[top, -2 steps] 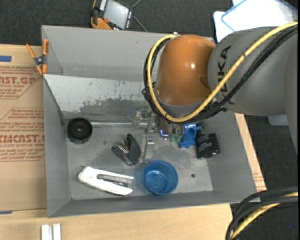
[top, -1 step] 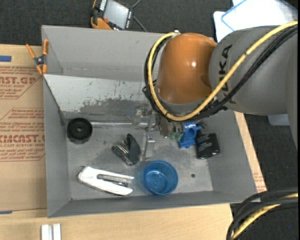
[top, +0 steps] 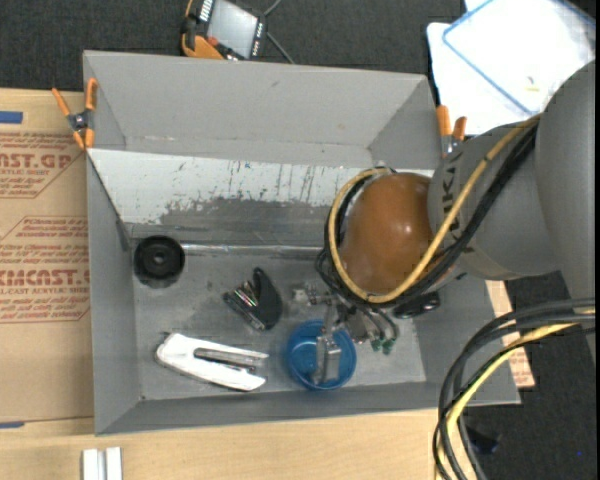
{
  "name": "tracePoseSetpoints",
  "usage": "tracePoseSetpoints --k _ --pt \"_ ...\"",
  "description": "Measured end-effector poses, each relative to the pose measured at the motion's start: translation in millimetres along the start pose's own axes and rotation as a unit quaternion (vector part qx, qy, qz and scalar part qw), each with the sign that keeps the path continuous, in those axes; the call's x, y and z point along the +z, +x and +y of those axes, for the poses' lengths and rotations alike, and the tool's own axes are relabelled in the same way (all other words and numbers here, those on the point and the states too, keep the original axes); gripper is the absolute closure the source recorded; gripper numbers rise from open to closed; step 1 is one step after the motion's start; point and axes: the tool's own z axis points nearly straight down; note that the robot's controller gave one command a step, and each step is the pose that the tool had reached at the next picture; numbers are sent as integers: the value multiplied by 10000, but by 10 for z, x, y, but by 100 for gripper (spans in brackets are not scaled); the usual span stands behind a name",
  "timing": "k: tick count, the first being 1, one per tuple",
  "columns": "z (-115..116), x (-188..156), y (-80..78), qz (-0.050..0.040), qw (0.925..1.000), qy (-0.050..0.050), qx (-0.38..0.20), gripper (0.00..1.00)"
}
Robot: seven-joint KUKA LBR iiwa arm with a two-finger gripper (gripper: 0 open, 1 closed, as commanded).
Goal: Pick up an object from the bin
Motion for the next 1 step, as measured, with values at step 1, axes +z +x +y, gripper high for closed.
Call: tracePoseSetpoints --k 1 --pt "-395 -564 119 -79 10000 -2 14 0"
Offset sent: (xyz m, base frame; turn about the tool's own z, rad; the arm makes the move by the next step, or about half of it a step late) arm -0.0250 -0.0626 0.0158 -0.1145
